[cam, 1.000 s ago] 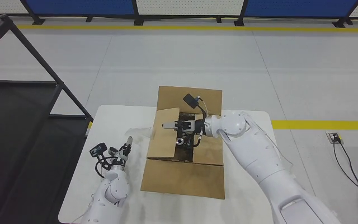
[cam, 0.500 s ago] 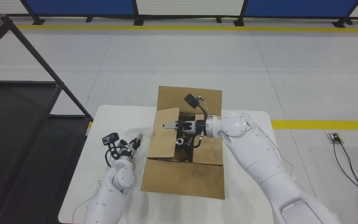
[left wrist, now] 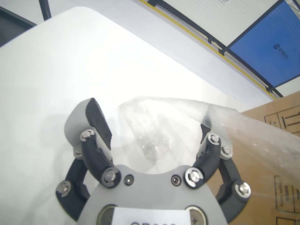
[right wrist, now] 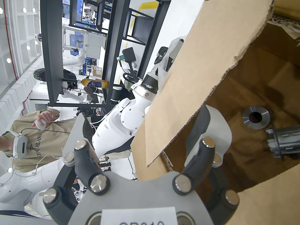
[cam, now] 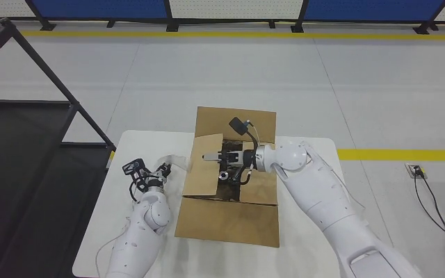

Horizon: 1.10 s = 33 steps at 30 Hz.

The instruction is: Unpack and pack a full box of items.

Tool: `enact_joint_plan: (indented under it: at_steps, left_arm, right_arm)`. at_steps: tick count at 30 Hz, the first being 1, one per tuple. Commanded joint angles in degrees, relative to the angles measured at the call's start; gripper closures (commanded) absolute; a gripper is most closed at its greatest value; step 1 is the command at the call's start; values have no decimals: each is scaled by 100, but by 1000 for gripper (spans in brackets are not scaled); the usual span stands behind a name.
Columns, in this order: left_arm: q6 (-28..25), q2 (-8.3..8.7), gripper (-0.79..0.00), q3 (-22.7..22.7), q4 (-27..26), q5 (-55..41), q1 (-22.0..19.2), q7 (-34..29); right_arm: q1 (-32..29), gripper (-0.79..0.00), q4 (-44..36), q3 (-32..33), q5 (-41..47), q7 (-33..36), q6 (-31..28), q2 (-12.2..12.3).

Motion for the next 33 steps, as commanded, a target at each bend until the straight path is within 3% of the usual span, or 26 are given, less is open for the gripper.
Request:
enact_joint_plan:
  at_steps: [1, 7, 14, 26, 33]
  left_arm:
    - [23, -12, -785, -36, 27, -49, -1, 286]
    - [-94, 3, -785, -225, -153, -220, 149, 731]
    - [-144, 25, -785, -392, -727, -287, 490, 1089]
    - [115, 65, -785, -621, -1802, -121, 1153, 1354]
    - [270, 68, -785, -845, -2043, -349, 1320, 1303]
  right_arm:
    - [-3, -785, 21, 6, 5, 0, -6, 0]
    - [-7, -785, 72, 43, 20, 3, -39, 11]
    - [29, -785, 128, 25, 39, 25, -32, -9]
    - [75, -785, 241, 1, 56, 41, -93, -40]
    - [75, -785, 270, 11, 74, 54, -142, -45]
